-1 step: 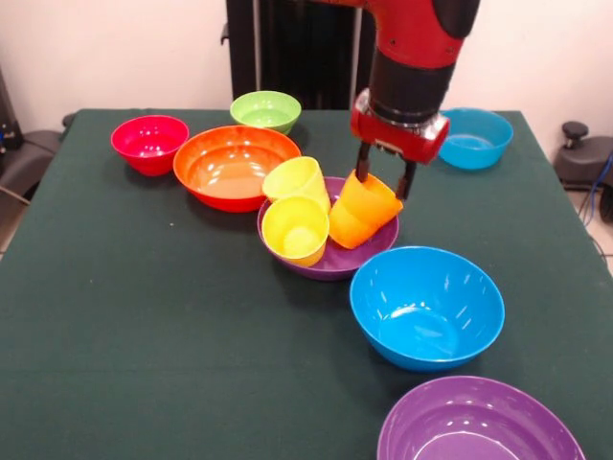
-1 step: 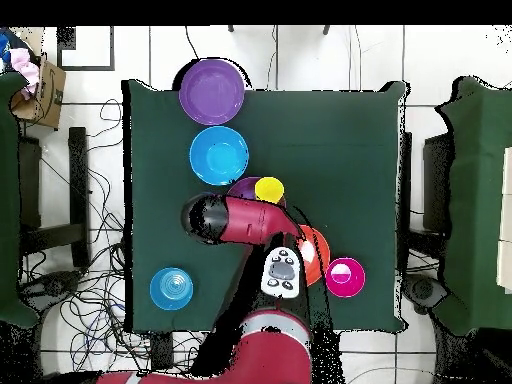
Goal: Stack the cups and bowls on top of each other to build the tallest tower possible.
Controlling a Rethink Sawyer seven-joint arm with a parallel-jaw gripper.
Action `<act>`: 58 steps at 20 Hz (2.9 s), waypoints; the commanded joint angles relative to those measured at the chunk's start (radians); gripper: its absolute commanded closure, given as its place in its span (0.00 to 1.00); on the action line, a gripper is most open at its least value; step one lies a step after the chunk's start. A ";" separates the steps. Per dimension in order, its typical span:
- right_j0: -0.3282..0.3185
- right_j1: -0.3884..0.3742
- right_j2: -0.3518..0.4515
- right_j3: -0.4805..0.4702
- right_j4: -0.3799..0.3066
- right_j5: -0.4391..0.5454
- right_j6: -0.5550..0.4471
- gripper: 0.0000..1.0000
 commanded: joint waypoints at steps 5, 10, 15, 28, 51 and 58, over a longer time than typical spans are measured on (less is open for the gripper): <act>-0.013 -0.193 0.022 0.095 0.028 0.255 0.091 0.00; -0.021 -0.184 0.017 0.091 0.014 0.233 0.092 0.00; -0.019 -0.154 0.008 0.081 0.000 0.189 0.104 0.00; -0.032 -0.054 -0.005 0.037 -0.022 0.038 0.111 0.00; -0.071 -0.309 -0.010 0.101 -0.056 0.363 -0.095 0.00; -0.232 -0.381 -0.009 0.196 -0.162 0.302 -0.273 0.00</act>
